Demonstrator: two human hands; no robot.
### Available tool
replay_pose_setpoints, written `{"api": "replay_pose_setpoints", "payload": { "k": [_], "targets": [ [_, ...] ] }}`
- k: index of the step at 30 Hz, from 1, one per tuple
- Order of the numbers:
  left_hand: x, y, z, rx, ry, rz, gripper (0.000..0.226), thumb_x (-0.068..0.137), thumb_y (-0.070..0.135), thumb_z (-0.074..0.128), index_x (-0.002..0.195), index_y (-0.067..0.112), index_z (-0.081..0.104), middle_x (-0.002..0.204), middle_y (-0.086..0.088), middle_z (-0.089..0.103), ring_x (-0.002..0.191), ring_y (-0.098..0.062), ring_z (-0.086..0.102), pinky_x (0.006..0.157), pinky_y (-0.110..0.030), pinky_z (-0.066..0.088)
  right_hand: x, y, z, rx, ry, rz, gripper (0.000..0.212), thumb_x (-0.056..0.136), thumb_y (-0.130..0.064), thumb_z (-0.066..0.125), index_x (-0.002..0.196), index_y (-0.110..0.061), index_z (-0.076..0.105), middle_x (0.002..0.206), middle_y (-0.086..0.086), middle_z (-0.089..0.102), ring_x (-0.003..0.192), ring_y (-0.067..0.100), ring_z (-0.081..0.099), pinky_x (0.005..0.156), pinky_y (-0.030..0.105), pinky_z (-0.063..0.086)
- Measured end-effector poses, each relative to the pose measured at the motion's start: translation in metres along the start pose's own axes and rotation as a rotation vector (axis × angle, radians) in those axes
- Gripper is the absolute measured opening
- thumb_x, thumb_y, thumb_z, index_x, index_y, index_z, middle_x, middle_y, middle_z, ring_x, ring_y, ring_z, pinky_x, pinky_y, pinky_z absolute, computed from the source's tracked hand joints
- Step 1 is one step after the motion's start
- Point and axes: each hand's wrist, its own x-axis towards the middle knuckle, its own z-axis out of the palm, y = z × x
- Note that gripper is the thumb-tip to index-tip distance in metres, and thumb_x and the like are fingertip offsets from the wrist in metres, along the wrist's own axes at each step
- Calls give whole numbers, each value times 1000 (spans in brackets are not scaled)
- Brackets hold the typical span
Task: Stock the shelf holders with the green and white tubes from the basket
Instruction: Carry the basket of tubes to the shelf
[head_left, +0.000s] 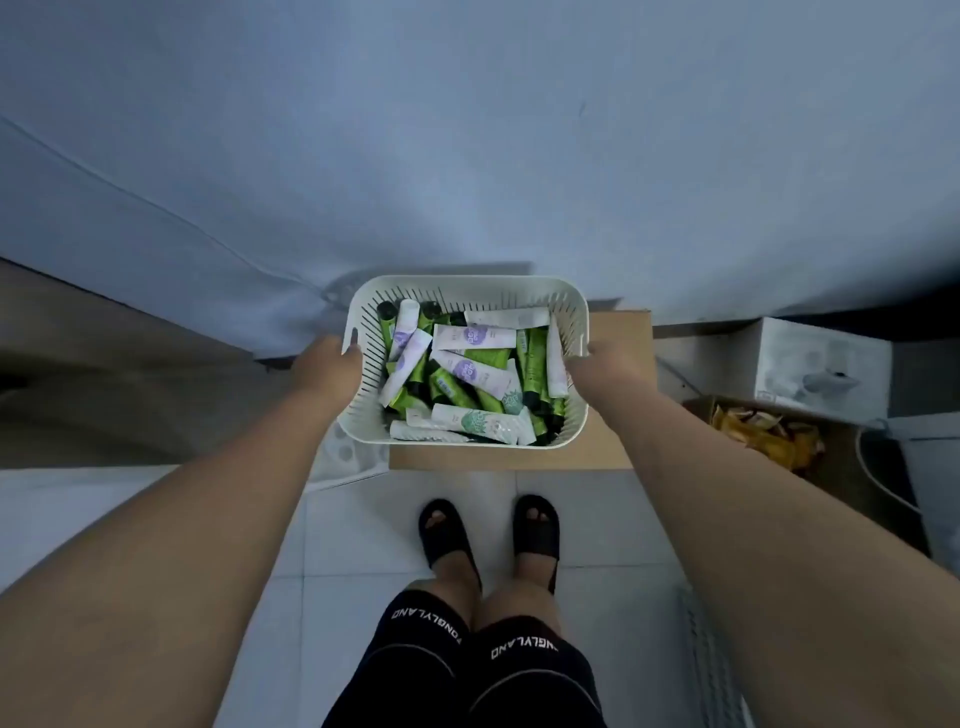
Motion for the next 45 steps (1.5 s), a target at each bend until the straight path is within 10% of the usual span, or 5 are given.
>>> {"api": "replay_pose_setpoints", "payload": {
  "k": [8, 15, 30, 36, 45],
  "targets": [
    [44, -11, 20, -359, 6, -101, 26, 86, 30, 55, 77, 7, 61, 68, -9, 64, 61, -29, 60, 56, -30, 47, 55, 7, 32, 368, 44, 151, 27, 98, -15, 57, 122, -3, 61, 99, 10, 59, 90, 27, 59, 79, 33, 50],
    [32, -11, 32, -652, -23, -99, 15, 87, 27, 56, 94, 35, 66, 103, -1, 67, 83, -19, 64, 70, -31, 48, 64, 14, 45, 505, 86, 52, 20, 90, -21, 60, 96, -3, 66, 83, 10, 63, 80, 28, 61, 76, 41, 50],
    [-107, -10, -37, -492, -44, -128, 43, 84, 49, 66, 119, 26, 55, 106, 7, 67, 98, -23, 63, 87, -39, 51, -33, -3, 15, -72, 80, 8, 94, 57, -88, 52, 115, -15, 62, 100, 14, 66, 89, 34, 65, 81, 52, 57],
    [-163, -51, -92, -596, 34, -299, 43, 86, 45, 67, 120, 20, 55, 110, -2, 66, 92, -21, 61, 71, -32, 43, -133, -85, 10, -154, -52, -34, 110, 67, -91, 33, 133, -8, 59, 121, 17, 66, 111, 38, 61, 105, 53, 45],
    [-233, -157, -156, -762, 187, -460, 40, 85, 47, 67, 110, 23, 49, 104, 0, 61, 93, -22, 58, 79, -34, 44, -217, -166, 78, -330, -209, -264, 78, 94, -62, 53, 139, 1, 49, 107, 15, 54, 97, 33, 52, 90, 42, 45]
  ]
}}
